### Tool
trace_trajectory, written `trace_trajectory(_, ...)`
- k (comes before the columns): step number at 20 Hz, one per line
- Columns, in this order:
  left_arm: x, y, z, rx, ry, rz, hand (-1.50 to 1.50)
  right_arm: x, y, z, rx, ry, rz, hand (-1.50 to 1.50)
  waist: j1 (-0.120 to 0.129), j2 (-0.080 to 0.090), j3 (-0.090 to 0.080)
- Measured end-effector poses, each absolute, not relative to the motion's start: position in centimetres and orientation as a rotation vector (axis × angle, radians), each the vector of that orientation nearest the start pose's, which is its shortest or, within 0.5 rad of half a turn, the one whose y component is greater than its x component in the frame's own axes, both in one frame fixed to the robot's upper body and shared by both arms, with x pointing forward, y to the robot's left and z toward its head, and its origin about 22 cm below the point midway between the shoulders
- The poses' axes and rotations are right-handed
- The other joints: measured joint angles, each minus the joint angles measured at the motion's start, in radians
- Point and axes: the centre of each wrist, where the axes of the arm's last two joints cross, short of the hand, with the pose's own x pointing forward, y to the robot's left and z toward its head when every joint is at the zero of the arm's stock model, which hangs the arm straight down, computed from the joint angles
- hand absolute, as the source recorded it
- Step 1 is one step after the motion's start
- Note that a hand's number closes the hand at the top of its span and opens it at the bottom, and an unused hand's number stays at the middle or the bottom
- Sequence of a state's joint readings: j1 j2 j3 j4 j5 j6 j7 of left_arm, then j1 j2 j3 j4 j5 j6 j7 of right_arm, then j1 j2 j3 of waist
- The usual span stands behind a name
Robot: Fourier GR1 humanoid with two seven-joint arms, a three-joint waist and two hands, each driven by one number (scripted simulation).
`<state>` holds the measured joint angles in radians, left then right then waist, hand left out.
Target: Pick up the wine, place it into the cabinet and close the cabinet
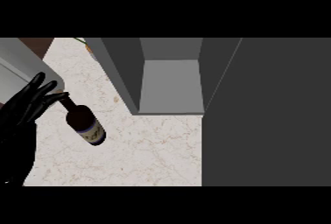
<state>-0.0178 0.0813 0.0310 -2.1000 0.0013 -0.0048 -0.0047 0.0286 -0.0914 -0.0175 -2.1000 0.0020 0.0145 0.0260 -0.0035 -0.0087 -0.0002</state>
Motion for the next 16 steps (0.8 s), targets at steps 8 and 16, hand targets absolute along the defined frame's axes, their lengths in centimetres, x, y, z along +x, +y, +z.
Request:
trace_trajectory(8, 24.4, 26.0, 13.7, -0.213, -1.996, -0.26, -1.5, 18.4, -23.4, 12.3, 0.043, -2.043, 0.109, -1.5, -0.014, 0.008, 0.0)
trace_trajectory(16, 25.3, 27.6, 18.1, -0.432, -1.808, -0.283, -1.5, 14.7, -22.2, 15.6, 0.226, -1.964, 0.13, -1.5, -0.004, 0.004, 0.0)
